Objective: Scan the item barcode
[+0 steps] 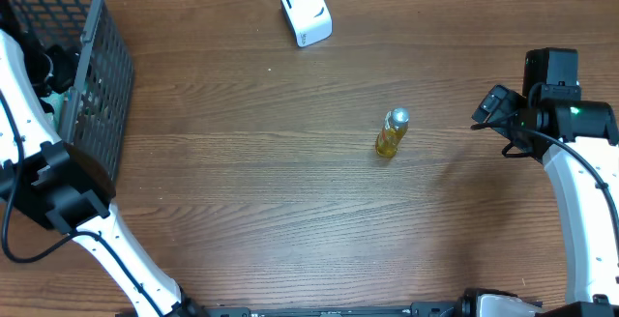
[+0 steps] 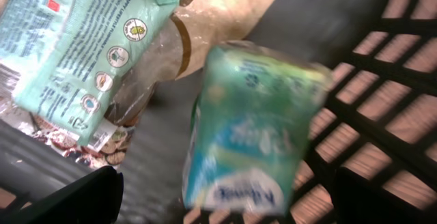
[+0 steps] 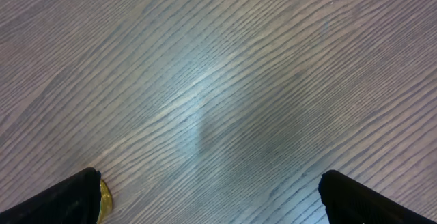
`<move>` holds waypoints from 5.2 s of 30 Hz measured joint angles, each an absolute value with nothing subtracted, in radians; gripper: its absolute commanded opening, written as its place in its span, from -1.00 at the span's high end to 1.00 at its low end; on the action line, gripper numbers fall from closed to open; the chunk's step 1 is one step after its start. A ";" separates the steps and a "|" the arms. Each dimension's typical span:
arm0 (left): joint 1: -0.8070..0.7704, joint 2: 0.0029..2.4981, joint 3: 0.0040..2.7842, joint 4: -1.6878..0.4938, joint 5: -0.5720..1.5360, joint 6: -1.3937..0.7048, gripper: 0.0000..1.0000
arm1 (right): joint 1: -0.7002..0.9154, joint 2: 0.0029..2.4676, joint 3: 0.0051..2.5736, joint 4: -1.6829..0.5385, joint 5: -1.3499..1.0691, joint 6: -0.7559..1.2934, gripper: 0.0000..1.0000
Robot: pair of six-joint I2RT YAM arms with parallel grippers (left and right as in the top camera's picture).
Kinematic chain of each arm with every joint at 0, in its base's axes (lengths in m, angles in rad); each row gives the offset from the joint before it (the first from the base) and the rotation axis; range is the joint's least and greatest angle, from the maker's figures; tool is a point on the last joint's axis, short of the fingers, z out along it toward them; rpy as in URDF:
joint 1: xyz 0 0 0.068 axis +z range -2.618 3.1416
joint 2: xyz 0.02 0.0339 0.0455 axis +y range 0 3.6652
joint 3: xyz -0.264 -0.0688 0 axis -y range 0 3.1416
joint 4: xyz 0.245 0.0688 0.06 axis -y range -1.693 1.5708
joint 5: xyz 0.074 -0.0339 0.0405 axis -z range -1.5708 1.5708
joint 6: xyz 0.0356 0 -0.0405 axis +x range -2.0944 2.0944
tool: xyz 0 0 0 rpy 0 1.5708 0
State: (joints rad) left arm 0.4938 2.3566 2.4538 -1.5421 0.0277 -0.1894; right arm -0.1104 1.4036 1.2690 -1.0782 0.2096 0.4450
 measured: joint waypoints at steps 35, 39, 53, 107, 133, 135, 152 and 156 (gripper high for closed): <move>0.525 2.312 2.329 -1.409 0.138 -0.102 -0.95 | -0.110 1.404 1.269 -1.077 0.210 0.445 -1.00; 0.525 2.312 2.307 -1.386 0.173 -0.048 -0.93 | -0.110 1.404 1.269 -1.078 0.210 0.445 -1.00; 0.522 2.322 2.180 -1.320 0.170 -0.020 -0.16 | -0.110 1.404 1.269 -1.078 0.210 0.445 -1.00; -0.099 1.828 2.432 -1.683 0.175 -0.295 0.20 | -0.110 1.404 1.269 -1.078 0.210 0.445 -1.00; -0.591 1.829 1.618 -1.073 0.050 -0.519 0.12 | -0.110 1.404 1.269 -1.078 0.210 0.445 -1.00; -0.623 1.829 1.574 -1.031 0.023 -0.544 0.12 | -0.110 1.404 1.269 -1.077 0.209 0.445 -1.00; -0.710 1.866 1.444 -0.867 -0.059 -0.638 0.13 | -0.110 1.404 1.269 -1.078 0.210 0.445 -1.00; -0.726 1.912 1.443 -0.856 -0.062 -0.638 0.04 | -0.110 1.404 1.269 -1.078 0.210 0.445 -1.00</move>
